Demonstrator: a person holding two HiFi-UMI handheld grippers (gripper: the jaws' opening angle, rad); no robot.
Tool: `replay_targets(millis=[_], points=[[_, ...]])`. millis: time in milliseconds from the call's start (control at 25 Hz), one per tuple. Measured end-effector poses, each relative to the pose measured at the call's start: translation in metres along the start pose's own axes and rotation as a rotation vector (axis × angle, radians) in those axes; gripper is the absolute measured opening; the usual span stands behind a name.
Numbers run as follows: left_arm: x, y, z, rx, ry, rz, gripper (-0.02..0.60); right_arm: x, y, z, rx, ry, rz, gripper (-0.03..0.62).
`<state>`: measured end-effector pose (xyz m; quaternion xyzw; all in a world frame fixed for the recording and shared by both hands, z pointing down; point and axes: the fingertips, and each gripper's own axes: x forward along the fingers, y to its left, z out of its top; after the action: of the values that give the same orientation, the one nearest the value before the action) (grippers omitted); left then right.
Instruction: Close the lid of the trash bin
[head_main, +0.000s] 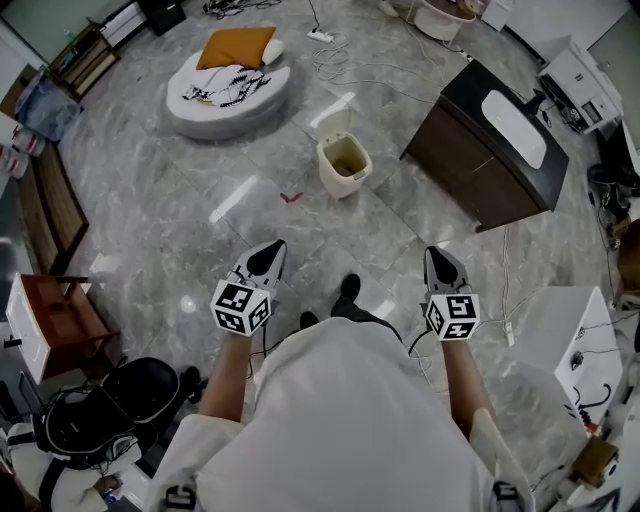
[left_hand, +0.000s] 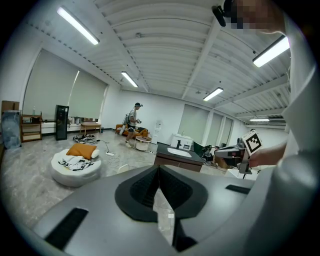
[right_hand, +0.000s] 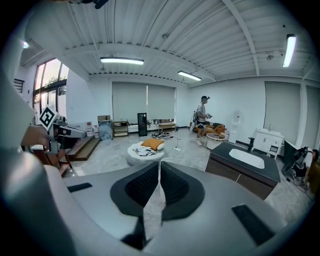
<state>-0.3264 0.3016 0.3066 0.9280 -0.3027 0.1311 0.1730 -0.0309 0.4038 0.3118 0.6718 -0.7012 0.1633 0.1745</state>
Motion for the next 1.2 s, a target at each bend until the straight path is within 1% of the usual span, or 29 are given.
replay_targets(millis=[480,840,1040,1200], points=[[0.08,0.017,0.02,-0.002,0.009,0.041,0.018,0.064,-0.061,0.014,-0.025,0.009,0.043,0.034],[0.132,0.008,0.033,-0.008,0.002,0.081,0.018,0.1,-0.111,0.023,-0.032,-0.001,0.086,0.034],[0.152,0.005,0.04,-0.01,-0.011,0.104,0.018,0.118,-0.131,0.027,-0.046,-0.004,0.109,0.034],[0.159,0.007,0.038,-0.016,-0.008,0.117,0.018,0.128,-0.134,0.029,-0.053,-0.008,0.125,0.034]])
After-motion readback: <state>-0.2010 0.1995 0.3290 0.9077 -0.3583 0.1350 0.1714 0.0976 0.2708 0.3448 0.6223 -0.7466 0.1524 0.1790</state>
